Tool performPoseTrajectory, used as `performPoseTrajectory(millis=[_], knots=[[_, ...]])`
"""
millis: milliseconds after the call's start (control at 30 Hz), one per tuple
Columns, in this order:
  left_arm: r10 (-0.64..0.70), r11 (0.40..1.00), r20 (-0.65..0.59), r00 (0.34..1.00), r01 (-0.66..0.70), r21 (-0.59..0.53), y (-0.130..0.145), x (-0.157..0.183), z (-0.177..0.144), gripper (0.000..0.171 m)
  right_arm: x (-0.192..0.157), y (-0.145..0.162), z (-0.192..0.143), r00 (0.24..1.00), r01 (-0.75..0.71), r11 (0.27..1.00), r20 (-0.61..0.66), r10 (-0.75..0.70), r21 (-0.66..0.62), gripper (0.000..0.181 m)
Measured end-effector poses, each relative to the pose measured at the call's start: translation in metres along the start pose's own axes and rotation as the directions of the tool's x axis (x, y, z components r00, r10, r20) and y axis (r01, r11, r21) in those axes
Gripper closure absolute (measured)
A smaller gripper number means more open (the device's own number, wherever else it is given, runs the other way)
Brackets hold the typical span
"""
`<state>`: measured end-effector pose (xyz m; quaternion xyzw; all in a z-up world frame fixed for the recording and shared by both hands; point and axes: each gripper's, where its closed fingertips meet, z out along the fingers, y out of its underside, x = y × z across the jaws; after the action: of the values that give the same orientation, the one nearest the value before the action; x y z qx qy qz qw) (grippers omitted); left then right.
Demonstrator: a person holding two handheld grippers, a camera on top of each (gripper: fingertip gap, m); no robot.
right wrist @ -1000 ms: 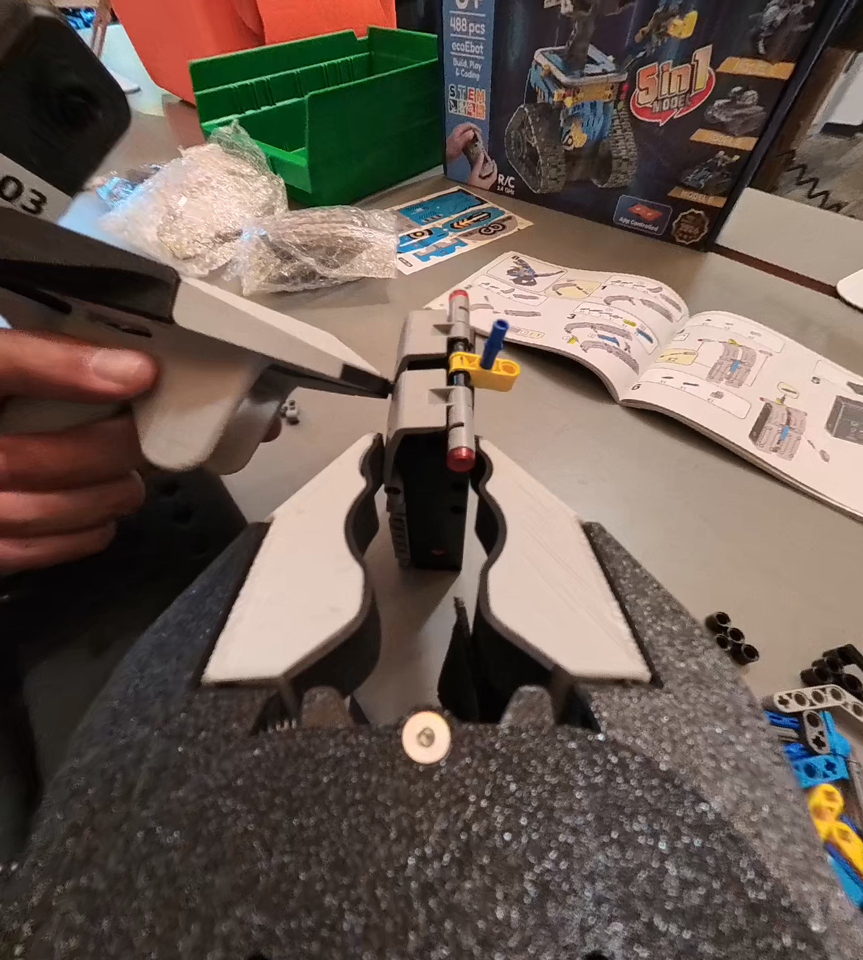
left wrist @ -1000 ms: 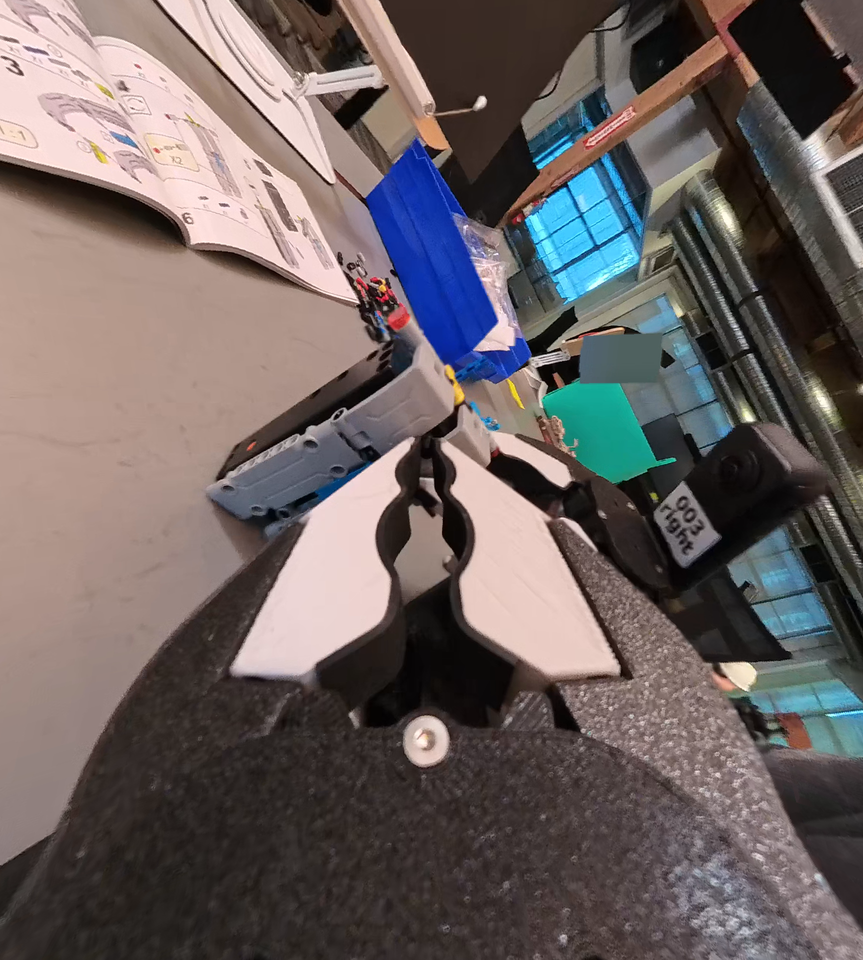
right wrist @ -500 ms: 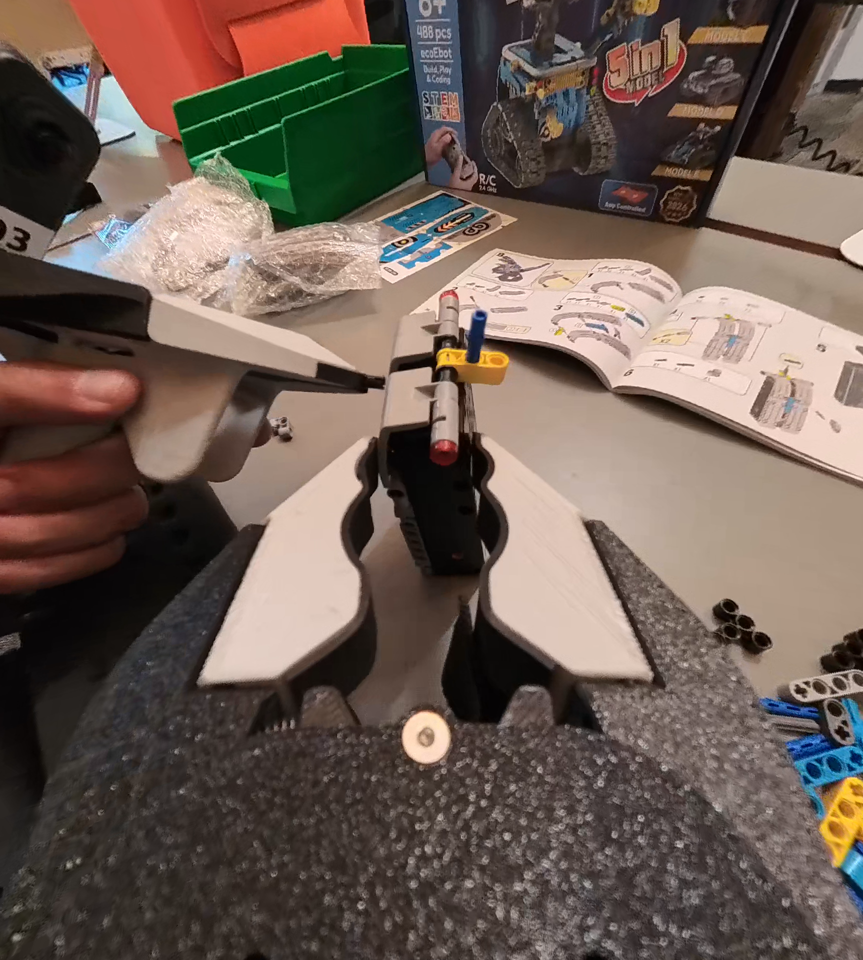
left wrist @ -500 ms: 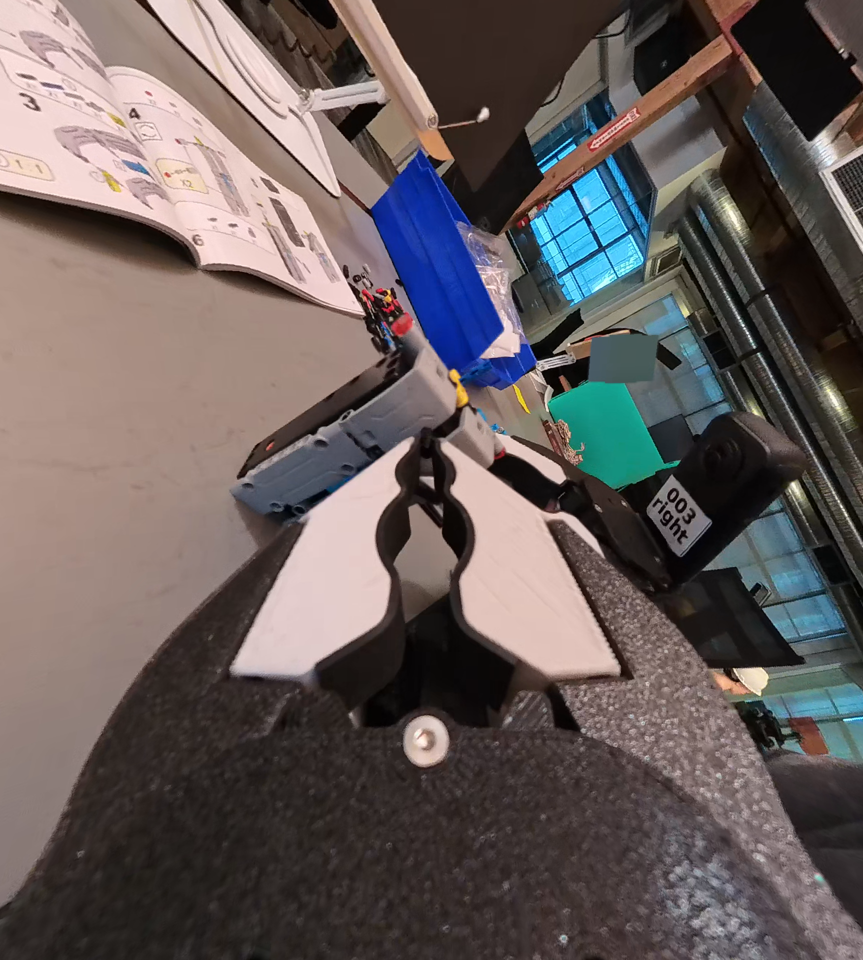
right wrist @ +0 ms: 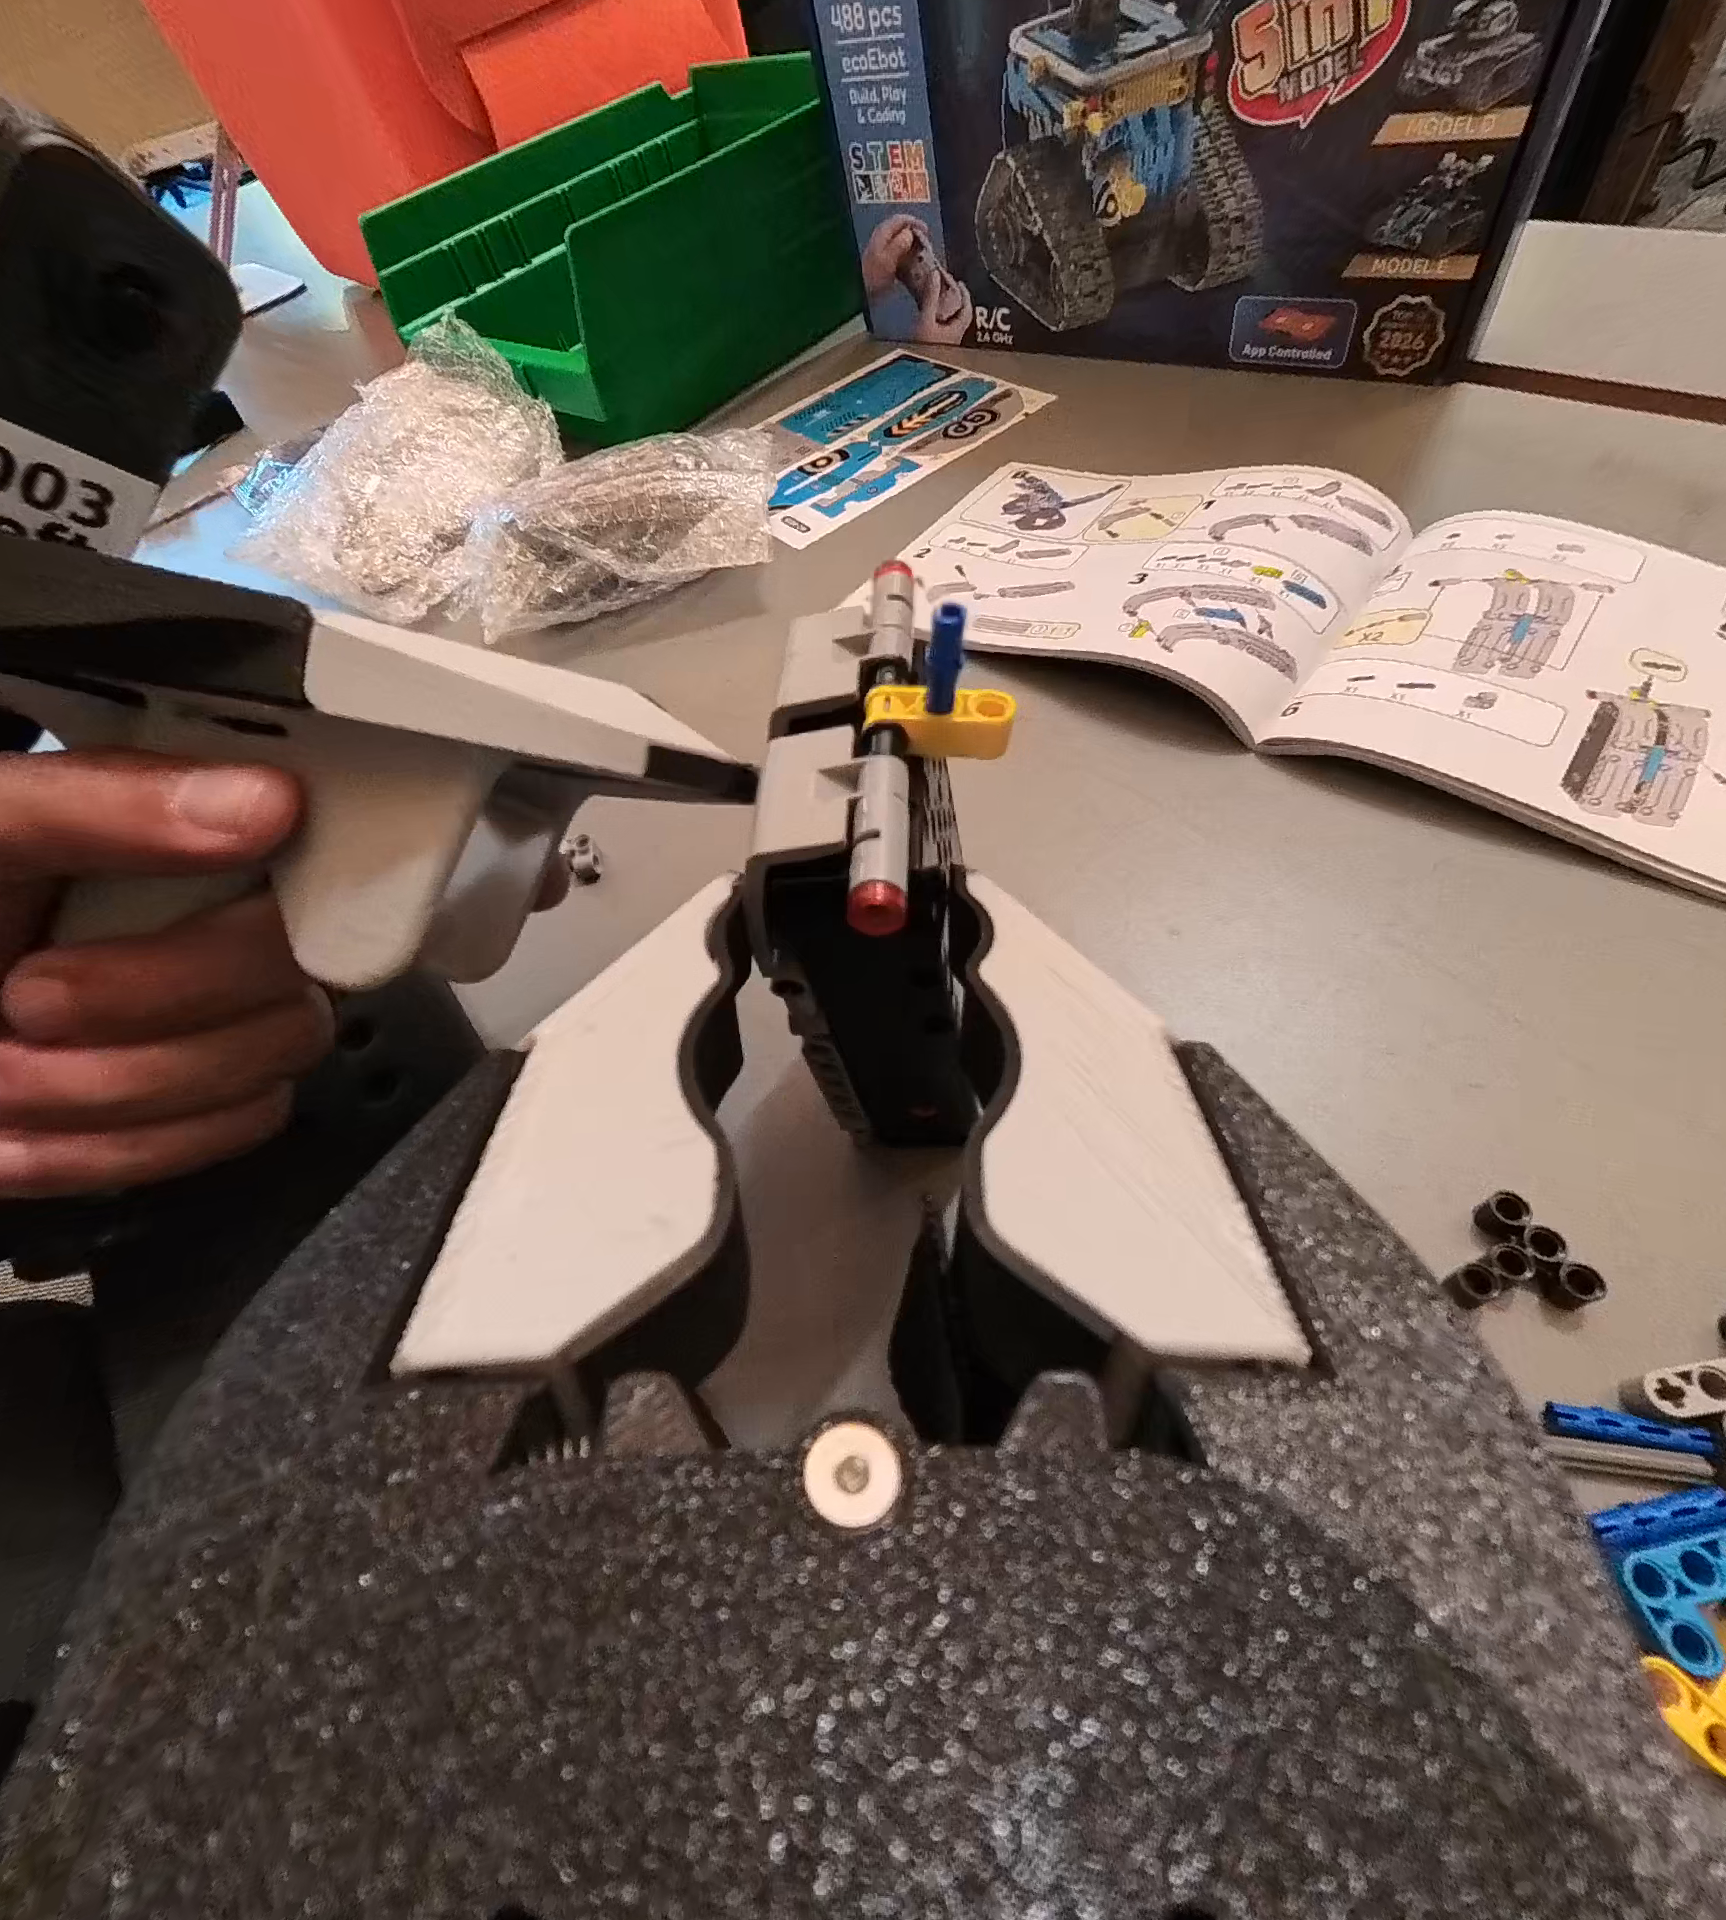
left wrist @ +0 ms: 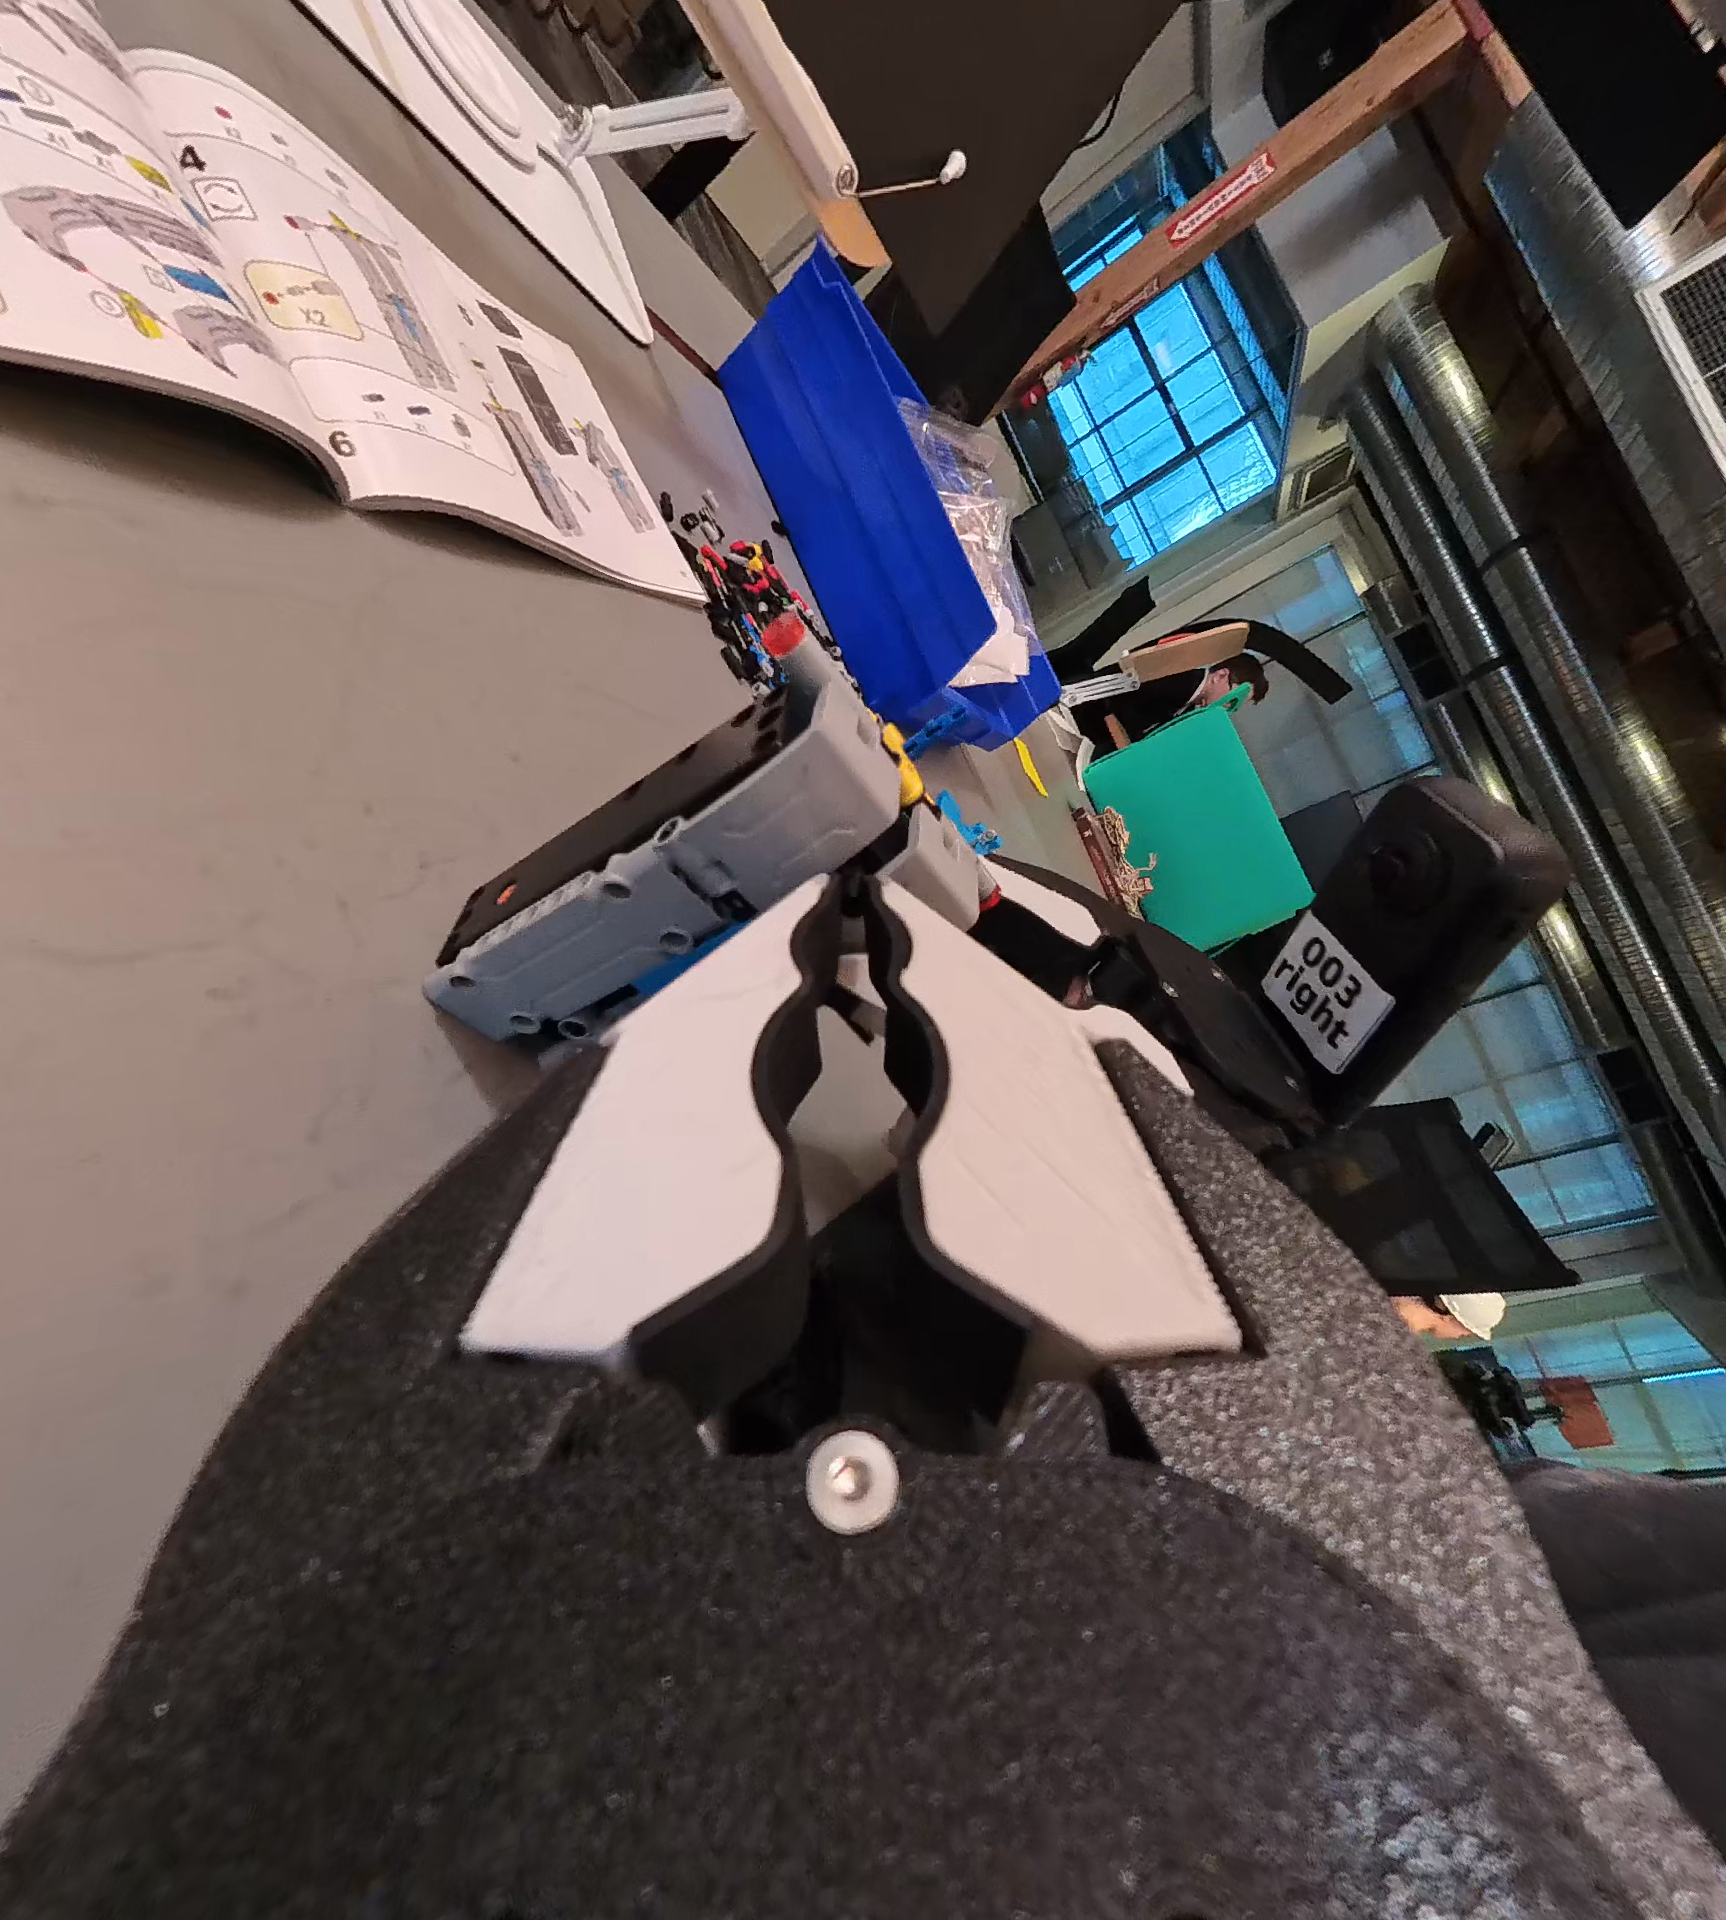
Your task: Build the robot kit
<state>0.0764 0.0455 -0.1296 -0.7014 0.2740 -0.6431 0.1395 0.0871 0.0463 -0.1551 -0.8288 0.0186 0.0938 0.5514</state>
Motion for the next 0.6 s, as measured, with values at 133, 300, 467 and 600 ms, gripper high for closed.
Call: performPoseTrajectory(millis=[133,300,467,600], knots=[[-0.023,1.0,-0.004,1.0,0.023,0.019,-0.0021,0.0,0.0006,0.169,0.0005,0.0001,0.0006,1.0,0.01,1.0,-0.008,-0.01,-0.002,0.146],[-0.035,0.998,-0.006,0.999,0.035,0.045,-0.0021,-0.0001,0.0013,0.169,0.0008,0.001,0.0017,0.999,0.026,1.0,-0.026,-0.026,-0.01,0.148],[-0.031,0.998,0.004,1.0,0.031,0.058,-0.0024,0.0,0.0024,0.169,-0.0001,0.0015,0.0013,0.996,0.077,0.997,-0.045,-0.077,-0.018,0.148],[-0.02,0.998,0.004,1.0,0.019,0.066,-0.0014,0.0006,0.0027,0.169,-0.0001,0.0019,0.0006,0.993,0.097,0.995,-0.062,-0.098,-0.023,0.148]])
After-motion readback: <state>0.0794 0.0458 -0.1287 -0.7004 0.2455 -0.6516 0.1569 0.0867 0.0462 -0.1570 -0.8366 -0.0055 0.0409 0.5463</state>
